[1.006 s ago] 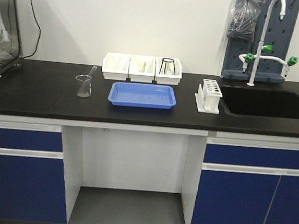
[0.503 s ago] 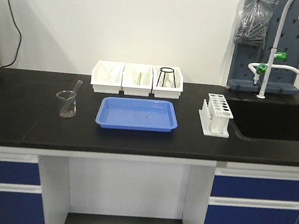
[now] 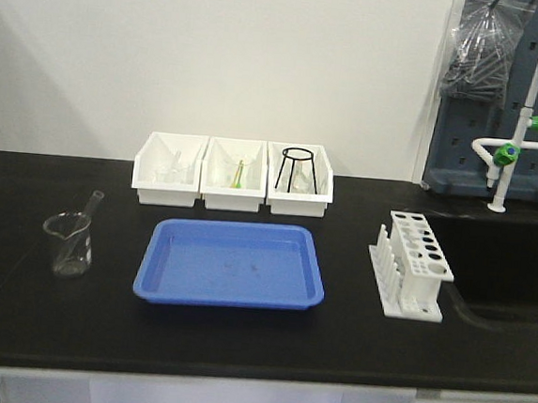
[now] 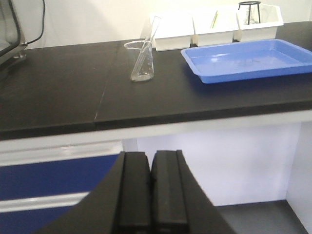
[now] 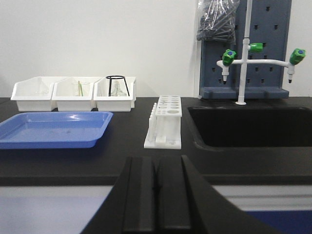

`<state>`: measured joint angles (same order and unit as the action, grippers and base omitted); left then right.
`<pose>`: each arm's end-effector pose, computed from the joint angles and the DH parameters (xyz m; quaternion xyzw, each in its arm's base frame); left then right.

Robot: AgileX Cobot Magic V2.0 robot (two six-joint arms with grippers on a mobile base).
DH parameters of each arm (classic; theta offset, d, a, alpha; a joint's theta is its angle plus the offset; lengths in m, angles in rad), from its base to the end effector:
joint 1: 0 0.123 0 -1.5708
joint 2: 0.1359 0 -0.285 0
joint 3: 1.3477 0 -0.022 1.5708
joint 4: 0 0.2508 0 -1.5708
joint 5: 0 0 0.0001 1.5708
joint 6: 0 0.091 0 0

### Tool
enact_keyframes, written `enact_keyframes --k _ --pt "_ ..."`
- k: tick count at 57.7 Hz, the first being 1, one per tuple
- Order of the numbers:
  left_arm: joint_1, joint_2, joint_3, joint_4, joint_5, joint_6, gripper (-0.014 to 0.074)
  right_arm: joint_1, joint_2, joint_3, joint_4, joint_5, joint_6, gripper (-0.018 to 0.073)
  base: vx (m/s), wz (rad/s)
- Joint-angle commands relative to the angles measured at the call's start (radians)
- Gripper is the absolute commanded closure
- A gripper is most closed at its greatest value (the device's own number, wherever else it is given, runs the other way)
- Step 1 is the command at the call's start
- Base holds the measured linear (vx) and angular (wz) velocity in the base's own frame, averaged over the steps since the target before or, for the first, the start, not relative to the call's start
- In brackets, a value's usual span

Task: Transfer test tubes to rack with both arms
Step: 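Drive the base forward up to the bench with the beaker and rack, then move the left gripper down around the test tube in the glass beaker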

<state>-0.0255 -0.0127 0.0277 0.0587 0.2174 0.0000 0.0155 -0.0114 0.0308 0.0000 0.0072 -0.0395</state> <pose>0.0558 -0.0003 0.1848 0.0272 0.7559 0.0152 0.6539 0.0568 0.0009 0.2027 -0.0188 0.6851 -0.0087 0.7282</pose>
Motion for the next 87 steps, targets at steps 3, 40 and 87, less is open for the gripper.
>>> enact_keyframes --k 3,40,87 --pt "-0.002 -0.012 -0.026 -0.009 -0.082 0.000 0.0601 -0.006 -0.010 0.013 0.000 -0.082 0.000 0.0568 0.43 -0.01" --pt "-0.002 -0.012 -0.026 -0.009 -0.082 0.000 0.0601 -0.006 -0.010 0.013 0.000 -0.082 0.000 0.0568 0.37 0.02" --pt "-0.002 -0.012 -0.026 -0.009 -0.082 0.000 0.0601 -0.006 -0.010 0.013 0.000 -0.082 0.000 0.0568 0.22 0.04"
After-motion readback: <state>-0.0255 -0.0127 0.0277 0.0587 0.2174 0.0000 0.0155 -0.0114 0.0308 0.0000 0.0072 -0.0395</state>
